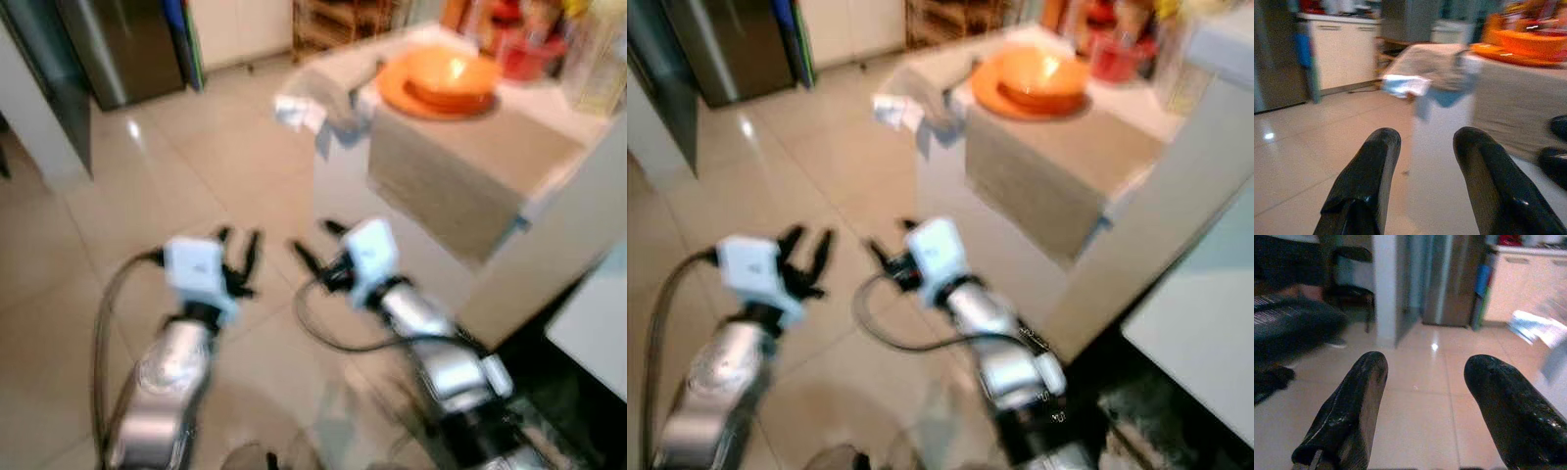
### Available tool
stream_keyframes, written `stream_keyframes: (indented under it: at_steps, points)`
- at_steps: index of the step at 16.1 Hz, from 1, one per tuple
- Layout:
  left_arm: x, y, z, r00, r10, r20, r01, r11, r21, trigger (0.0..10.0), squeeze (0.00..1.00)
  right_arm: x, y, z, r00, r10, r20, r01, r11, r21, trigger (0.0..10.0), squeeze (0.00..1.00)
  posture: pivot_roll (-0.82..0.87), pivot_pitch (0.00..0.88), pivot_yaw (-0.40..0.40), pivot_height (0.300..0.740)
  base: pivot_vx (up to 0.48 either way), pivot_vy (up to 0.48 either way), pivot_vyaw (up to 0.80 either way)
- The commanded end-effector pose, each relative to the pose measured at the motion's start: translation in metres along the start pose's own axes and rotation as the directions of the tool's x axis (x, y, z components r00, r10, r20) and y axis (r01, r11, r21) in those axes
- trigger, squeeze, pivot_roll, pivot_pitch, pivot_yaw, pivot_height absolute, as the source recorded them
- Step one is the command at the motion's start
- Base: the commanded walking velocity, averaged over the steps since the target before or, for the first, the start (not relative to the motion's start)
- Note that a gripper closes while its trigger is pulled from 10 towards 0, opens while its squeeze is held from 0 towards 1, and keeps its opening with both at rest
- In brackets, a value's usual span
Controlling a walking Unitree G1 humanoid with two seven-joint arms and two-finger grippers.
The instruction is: Setting the table
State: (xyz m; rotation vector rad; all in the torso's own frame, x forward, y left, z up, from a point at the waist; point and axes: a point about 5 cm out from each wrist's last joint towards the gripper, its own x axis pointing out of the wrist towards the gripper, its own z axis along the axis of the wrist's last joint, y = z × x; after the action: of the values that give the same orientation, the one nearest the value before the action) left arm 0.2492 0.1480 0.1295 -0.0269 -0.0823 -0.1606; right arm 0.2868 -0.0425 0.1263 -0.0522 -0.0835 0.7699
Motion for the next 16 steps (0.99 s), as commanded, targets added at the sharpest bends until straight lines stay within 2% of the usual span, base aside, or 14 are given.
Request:
stream_keyframes:
  at_steps: [1,9,16]
  points:
    - [0.0034,-0.0084,0.0032,0.999,-0.030,0.018,0.030,1.000,-0.009,10.0,0.00,-0.0038,-0.0103,0.0047,0.999,-0.023,0.023,0.024,1.000,-0.020,10.0,0.00,-0.05,0.081,-0.003,0.740,0.480,0.000,0.00]
    - [0.0097,-0.0062,0.0072,0.999,-0.037,0.035,0.037,0.999,0.001,10.0,0.00,-0.0005,-0.0068,0.0105,0.998,0.013,0.056,-0.012,1.000,-0.004,10.0,0.00,-0.05,0.073,0.004,0.740,0.447,0.000,0.00]
    - [0.0088,-0.0062,0.0059,0.999,-0.036,0.027,0.036,0.999,-0.001,10.0,0.00,-0.0022,-0.0044,0.0097,0.998,0.023,0.056,-0.023,1.000,0.001,10.0,0.00,-0.05,0.079,0.009,0.740,0.359,0.000,0.00]
